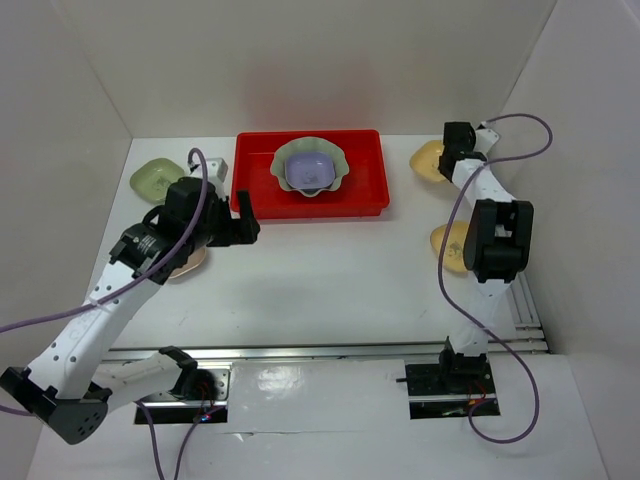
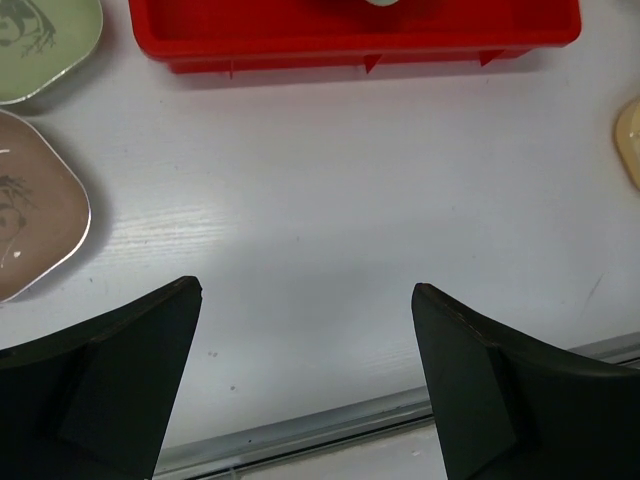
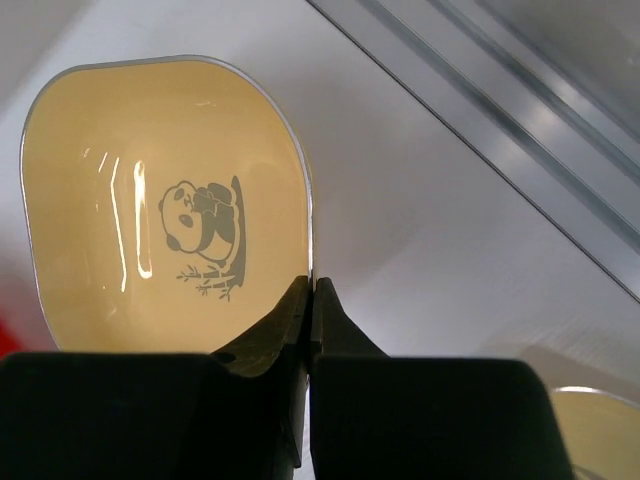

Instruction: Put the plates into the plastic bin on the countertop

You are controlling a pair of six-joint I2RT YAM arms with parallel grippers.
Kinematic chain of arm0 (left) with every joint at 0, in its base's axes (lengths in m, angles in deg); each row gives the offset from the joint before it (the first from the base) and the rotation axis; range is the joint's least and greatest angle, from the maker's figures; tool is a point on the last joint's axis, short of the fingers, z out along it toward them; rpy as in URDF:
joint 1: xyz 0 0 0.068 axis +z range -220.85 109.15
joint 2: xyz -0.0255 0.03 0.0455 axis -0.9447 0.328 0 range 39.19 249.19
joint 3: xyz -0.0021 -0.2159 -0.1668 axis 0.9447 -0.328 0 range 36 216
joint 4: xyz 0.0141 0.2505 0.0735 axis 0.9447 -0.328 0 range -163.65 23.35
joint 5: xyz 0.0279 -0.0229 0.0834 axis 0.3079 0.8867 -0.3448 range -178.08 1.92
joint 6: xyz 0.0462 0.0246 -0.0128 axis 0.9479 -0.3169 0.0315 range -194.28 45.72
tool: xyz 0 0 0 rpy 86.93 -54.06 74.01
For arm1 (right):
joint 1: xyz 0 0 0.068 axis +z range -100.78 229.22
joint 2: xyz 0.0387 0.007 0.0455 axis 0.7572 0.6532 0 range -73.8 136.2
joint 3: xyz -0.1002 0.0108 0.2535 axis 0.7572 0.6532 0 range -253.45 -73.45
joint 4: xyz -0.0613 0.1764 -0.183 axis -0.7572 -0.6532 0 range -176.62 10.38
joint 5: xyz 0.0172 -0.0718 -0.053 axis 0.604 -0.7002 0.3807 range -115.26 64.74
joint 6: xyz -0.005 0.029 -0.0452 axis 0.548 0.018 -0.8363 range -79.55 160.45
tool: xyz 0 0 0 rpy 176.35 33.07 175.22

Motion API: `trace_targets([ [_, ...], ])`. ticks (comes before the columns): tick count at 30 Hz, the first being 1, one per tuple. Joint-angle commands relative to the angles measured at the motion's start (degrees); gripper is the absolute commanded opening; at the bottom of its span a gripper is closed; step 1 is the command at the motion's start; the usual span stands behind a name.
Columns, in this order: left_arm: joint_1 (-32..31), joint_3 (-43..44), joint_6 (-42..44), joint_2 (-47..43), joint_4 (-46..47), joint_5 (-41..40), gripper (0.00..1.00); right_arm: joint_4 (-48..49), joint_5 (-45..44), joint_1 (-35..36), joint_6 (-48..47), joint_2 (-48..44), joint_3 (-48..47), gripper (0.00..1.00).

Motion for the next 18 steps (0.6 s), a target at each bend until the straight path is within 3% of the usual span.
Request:
trace_targets([
  [1,0.5,-2.6,0.9,-1.5,2.7,1.2,1.0,5.8,-4.8,3.4,0.1,-10.8,-1.4,0.0],
  [6,0.5,-7.5,0.3,-4.0,4.9,0.6,1.0,7.5,-7.9,11.1,-4.1,-13.3,-5.1,0.0],
  [8,0.5,-9.6,-0.3,-4.0,5.5,0.6,1.0,9.2,-3.5,13.0,-8.7,-10.8,-8.5,0.0],
  [13,1.1,-10.9,0.2,-5.1,6.6,1.2,1.0,4.0,21.7,17.4,-18.7,1.2,-22.5,0.0],
  [14,1.1,-11.4,0.2,-5.6,7.2,1.8,1.0,2.1,23.3,18.2,-19.6,3.9,-29.4,0.0],
  [18,2.8,-12.0,0.8,-6.1,7.2,1.8,1.0,-5.2,26.1,21.3,-21.8,16.3,-42.1,0.0],
])
